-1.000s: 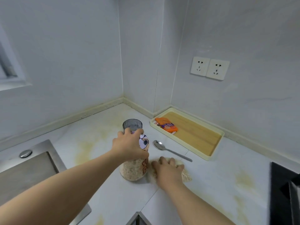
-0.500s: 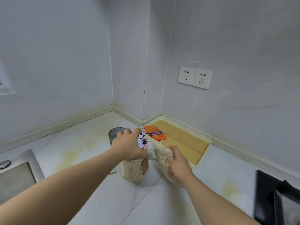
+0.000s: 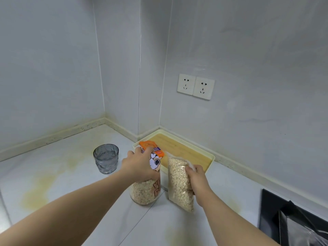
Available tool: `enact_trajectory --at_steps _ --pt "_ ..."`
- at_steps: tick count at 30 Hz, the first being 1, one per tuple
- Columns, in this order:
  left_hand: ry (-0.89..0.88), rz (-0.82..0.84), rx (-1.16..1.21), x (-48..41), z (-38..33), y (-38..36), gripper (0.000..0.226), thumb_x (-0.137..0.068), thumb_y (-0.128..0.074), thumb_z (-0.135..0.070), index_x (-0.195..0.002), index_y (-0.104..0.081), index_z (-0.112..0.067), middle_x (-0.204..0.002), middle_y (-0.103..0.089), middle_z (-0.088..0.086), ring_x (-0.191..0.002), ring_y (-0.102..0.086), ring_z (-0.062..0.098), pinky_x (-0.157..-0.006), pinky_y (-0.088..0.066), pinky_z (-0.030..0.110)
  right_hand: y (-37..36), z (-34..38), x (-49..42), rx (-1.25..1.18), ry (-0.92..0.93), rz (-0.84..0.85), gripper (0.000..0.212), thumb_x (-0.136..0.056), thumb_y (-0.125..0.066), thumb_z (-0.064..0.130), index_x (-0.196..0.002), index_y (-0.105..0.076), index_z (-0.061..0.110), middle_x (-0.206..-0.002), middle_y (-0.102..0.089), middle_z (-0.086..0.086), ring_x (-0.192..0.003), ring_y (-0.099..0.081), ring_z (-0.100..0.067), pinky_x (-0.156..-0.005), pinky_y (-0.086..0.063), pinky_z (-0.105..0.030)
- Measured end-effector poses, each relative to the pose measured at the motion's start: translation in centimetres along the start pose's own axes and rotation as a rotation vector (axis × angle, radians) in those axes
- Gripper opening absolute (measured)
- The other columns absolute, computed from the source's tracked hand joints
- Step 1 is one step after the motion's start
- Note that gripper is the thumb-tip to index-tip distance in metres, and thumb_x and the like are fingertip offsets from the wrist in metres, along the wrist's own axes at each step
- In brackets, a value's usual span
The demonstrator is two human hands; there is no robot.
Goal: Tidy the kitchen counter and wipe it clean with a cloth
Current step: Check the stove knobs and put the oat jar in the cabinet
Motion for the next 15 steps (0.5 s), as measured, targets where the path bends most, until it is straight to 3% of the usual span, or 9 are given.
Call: enact_trajectory --at_steps 7,12,15 --pt "-0.006 -0.02 0.028 -2.3 -0.5 -0.1 0.08 -0.067 -0.067 -0.049 -0.135 -0.028 -0.033 -0.131 -0.038 0.005 -0.115 -0.038 0.03 -0.089 -0.042 0.039 -0.6 -0.2 -2.7 -0.105 -0.025 -0.007 0.012 -0.098 -0.043 0.026 -0.091 -0.048 0.018 -0.092 -0.052 -0.008 -0.078 -0.049 -0.02 -0.072 -0.039 -0.03" --pt "-0.02 -0.002 0.014 -2.7 -0.3 0.0 0.083 -0.067 -0.068 -0.049 -0.137 -0.025 -0.035 -0.133 -0.037 0.005 -0.116 -0.038 0.031 -0.092 -0.043 0.042 -0.5 -0.6 -3.0 -0.197 -0.058 -0.003 0.018 -0.099 -0.041 0.03 -0.107 -0.047 0.014 -0.085 -0.053 -0.001 -0.074 -0.051 -0.015 -0.062 -0.039 -0.024" --pt "-0.034 0.03 -0.016 -2.3 0.0 0.2 0.082 -0.066 -0.069 -0.047 -0.135 -0.028 -0.032 -0.13 -0.039 0.005 -0.115 -0.039 0.031 -0.092 -0.044 0.041 -0.5 -0.8 -3.1 -0.202 -0.062 -0.011 0.018 -0.099 -0.041 0.03 -0.109 -0.047 0.015 -0.088 -0.055 -0.002 -0.075 -0.052 -0.015 -0.063 -0.039 -0.026"
Point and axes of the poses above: each hand's wrist, its own x-axis away from the middle knuckle, its own y-axis out of the back of the hand, z = x × y, the point moved 6 cm from there along -x, towards the middle knuckle
